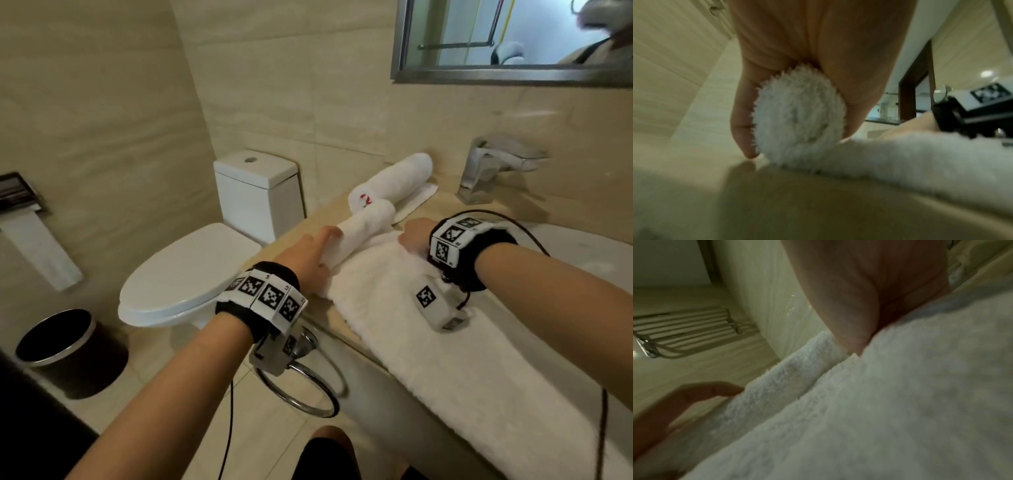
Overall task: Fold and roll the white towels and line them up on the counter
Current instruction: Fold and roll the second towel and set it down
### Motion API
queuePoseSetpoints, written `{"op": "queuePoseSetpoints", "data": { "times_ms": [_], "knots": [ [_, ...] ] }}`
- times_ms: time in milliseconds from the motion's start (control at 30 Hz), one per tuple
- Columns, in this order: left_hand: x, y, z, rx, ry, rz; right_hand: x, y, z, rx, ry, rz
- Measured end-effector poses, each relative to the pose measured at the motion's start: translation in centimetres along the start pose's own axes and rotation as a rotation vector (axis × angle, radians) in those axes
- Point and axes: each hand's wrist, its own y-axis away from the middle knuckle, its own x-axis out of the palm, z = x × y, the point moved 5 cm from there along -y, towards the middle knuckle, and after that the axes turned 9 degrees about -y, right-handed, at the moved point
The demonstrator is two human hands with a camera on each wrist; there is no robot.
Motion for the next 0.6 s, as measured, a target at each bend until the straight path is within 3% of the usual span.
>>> {"op": "queuePoseSetpoints", "data": {
  "times_ms": [67,167,400,500,600],
  "knots": [
    [0.3,0.2,0.2,-0.014,-0.035,-0.011,1.6,-3.3,-1.5,-0.009,0.059,0.027],
    [0.3,0.3,0.5,-0.005,-0.066,-0.009,-0.8,2.2,1.6,-0.052,0.038,0.084],
    [-2.3,0.4,1.4,-0.033,-0.047,-0.093,-5.0,2.5,3.8,-0.059,-0.439,-0.044],
    [-3.4,0.8,2.8,-0.077,-0.022,-0.066,-5.8,3.0,6.5,-0.314,-0.382,-0.066],
    [-3.4,1.4,3.9,-0.110,-0.070,-0.004,-4.9,3.7,8.9,-0.513,-0.060,-0.043]
  ]
}}
